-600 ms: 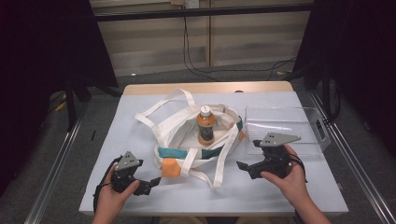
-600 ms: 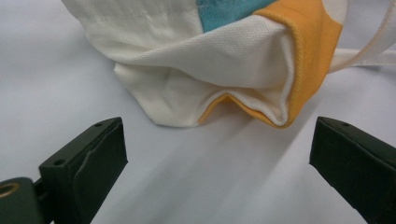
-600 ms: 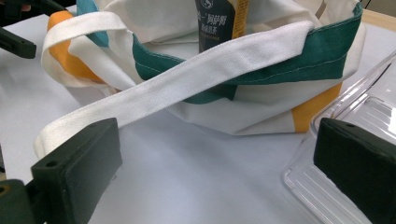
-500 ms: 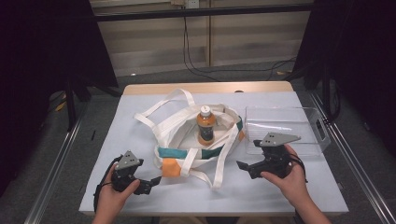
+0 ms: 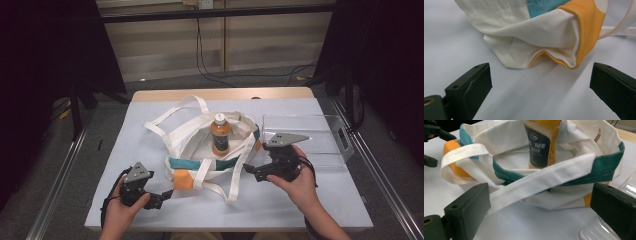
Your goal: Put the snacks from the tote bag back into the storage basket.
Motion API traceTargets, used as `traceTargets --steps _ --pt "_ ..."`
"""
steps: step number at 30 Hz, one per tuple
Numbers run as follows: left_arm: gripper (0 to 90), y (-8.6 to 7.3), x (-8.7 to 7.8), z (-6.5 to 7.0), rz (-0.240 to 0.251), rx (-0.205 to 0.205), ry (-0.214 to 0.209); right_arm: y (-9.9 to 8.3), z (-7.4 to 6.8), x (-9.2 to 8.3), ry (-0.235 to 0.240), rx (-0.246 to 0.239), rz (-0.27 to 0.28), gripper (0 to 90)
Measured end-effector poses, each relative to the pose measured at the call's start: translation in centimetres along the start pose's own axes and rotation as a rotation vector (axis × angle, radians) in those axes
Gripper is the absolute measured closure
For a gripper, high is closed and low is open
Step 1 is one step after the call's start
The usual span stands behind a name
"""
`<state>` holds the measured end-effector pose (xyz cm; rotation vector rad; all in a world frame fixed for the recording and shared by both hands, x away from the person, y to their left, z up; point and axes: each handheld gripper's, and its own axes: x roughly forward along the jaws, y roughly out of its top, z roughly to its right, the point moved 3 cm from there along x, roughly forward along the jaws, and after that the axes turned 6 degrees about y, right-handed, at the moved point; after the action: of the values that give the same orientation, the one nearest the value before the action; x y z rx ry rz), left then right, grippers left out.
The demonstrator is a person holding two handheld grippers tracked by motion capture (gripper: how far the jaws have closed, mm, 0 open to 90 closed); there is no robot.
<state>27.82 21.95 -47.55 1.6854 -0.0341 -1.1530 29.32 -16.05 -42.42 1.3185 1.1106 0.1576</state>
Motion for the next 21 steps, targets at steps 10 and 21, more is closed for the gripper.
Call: traceTargets --steps 10,21 --pt "3.7 0.0 -0.1 -0.1 0.001 -0.002 0.003 2.4 -0.3 2.0 -0.002 0.015 -0.008 3.1" --pt "3.7 0.0 -0.1 -0.2 0.0 -0.002 0.003 4.2 -0.5 3.7 -0.01 0.015 -0.015 3.7"
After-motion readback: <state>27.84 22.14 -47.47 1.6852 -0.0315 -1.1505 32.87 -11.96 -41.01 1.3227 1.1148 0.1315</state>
